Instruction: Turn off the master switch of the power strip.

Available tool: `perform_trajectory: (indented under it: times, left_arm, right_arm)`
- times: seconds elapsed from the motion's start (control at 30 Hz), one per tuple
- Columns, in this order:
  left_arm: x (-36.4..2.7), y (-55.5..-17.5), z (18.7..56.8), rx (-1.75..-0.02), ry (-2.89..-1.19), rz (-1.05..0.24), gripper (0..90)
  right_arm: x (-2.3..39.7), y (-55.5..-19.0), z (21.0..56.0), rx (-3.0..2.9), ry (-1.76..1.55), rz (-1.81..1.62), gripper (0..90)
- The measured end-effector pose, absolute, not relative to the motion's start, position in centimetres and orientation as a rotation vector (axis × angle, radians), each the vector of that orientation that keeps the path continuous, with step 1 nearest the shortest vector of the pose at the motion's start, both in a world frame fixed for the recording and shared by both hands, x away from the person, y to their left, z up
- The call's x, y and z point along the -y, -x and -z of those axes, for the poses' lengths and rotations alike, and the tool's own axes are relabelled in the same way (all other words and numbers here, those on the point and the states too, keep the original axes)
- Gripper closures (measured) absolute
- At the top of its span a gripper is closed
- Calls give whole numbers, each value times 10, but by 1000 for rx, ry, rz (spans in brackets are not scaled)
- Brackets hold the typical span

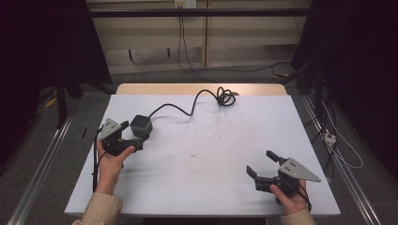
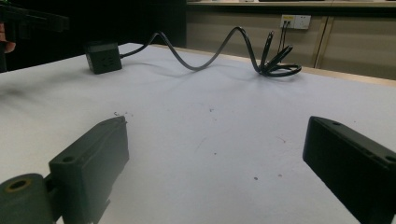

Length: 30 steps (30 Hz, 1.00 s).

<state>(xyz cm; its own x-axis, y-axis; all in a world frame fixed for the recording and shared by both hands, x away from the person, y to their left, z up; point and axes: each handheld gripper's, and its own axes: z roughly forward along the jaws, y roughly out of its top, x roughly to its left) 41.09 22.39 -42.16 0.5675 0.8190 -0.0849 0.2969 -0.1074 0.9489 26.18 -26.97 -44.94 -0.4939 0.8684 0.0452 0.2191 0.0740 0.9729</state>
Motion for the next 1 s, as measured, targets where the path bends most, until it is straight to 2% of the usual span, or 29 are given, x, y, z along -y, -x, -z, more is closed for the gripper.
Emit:
perform_trajectory:
  times: [0.6, 0.87, 1.0]
  left_arm:
    - [-226, -420, 421, -955, -1663, -595, 80]
    - [-228, -425, 418, -965, -1667, -602, 127]
    - [-227, -427, 419, -957, -1681, -601, 184]
  right_arm:
    - [270, -261, 448, -1778, -1071, -1455, 66]
    - [269, -261, 447, -1785, -1063, -1458, 66]
    - [270, -261, 447, -1781, -1063, -1461, 66]
